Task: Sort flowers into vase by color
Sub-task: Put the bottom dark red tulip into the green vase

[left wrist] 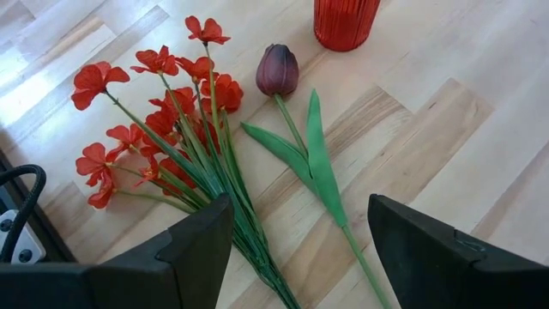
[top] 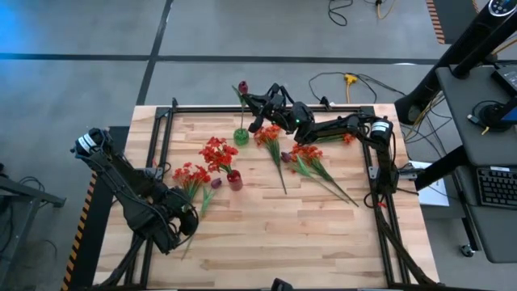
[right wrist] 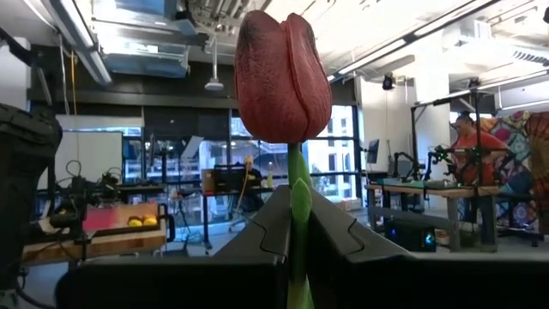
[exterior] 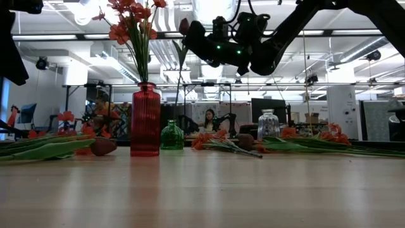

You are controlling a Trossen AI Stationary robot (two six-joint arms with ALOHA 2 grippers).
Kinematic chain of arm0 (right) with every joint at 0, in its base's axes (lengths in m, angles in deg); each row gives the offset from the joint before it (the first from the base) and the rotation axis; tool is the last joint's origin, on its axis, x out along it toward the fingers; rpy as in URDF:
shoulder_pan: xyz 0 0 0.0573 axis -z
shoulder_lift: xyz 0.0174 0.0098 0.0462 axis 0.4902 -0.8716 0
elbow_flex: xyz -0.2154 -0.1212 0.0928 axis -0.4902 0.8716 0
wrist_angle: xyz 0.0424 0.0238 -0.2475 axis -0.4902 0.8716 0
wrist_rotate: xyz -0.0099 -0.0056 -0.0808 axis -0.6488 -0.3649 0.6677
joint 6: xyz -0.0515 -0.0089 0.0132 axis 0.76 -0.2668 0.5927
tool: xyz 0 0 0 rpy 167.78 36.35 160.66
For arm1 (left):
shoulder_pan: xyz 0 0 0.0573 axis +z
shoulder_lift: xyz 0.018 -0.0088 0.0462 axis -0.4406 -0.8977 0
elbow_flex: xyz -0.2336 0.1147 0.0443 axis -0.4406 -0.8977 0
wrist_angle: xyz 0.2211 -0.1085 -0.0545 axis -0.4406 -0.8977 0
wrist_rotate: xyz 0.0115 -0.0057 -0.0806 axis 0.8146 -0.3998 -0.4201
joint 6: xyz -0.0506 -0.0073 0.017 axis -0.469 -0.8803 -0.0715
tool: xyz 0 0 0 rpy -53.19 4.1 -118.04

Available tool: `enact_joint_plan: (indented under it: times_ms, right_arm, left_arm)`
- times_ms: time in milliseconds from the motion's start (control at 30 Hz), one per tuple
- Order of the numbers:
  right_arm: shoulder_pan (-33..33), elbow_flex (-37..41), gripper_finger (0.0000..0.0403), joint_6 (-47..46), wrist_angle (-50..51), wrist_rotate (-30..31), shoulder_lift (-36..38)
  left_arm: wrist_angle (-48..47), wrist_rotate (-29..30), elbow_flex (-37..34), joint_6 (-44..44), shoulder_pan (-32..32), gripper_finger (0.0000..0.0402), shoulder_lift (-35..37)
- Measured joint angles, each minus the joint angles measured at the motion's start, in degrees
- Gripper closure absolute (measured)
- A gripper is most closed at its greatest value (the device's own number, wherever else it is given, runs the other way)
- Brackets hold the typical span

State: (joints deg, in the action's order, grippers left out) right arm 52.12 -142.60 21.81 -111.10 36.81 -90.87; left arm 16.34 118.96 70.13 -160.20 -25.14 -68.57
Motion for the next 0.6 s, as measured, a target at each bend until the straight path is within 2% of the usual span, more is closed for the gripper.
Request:
enact_joint_plan:
  times_ms: [400, 600]
  right_arm:
    - [0.0, -0.1, 0.0384, 0.0, 2.7, -1.1, 0.0]
    - [0.0, -0.1, 0.0319, -1.5, 2.8, 0.5, 0.0]
  left_arm:
    - [0.0, 0.0, 0.0, 0.0, 0.0, 0.0151, 0.0]
    - [0.0, 0.0, 0.0, 0.0, 0.0, 0.0151, 0.0]
